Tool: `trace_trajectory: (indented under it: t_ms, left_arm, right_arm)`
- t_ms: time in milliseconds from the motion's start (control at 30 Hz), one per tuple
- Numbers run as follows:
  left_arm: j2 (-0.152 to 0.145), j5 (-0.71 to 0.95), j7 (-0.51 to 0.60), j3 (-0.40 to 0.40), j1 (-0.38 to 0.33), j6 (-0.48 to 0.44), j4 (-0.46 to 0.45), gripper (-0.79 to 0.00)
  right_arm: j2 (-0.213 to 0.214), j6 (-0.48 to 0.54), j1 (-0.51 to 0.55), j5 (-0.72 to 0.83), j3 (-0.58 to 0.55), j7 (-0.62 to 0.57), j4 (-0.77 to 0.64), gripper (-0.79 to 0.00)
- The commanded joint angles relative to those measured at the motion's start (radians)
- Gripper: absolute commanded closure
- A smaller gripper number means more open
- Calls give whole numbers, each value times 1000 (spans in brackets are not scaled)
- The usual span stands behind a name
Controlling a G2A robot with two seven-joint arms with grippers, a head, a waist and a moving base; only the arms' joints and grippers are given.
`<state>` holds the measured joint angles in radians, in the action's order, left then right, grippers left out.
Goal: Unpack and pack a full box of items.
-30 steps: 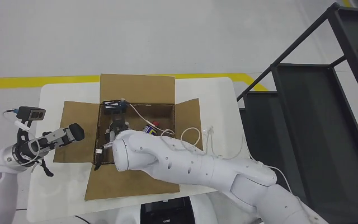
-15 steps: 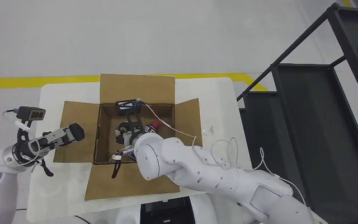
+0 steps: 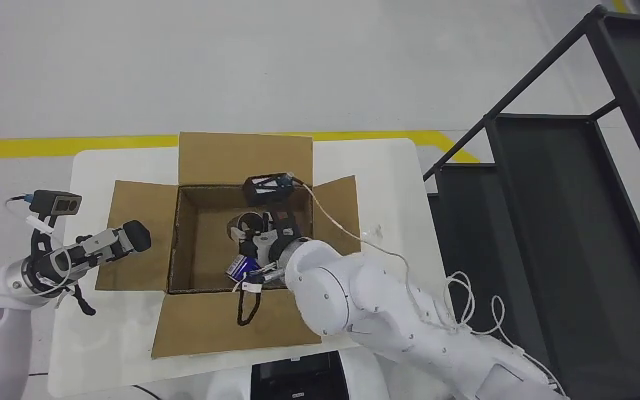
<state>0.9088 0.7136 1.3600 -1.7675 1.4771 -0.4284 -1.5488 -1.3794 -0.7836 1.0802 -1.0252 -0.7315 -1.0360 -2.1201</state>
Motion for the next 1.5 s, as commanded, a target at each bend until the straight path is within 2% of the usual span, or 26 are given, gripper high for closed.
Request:
trace_trajectory:
  t_ms: [0, 267, 567, 633, 1467]
  left_arm:
    - [0, 0, 0, 0, 0, 0, 0, -785]
    - [0, 0, 0, 0, 0, 0, 0, -785]
    - [0, 0, 0, 0, 0, 0, 0, -785]
    - [0, 0, 0, 0, 0, 0, 0, -785]
    - [0, 0, 0, 0, 0, 0, 0, -785]
  right_arm:
    - [11, 15, 40, -29, -31, -15, -45, 0]
    - [47, 33, 242, -102, -167, -33, -223, 0]
    - [54, 79, 366, -26, -267, 85, -230, 0]
    - [53, 91, 374, 8, -277, 107, -230, 0]
    - [53, 94, 375, 9, -278, 112, -229, 0]
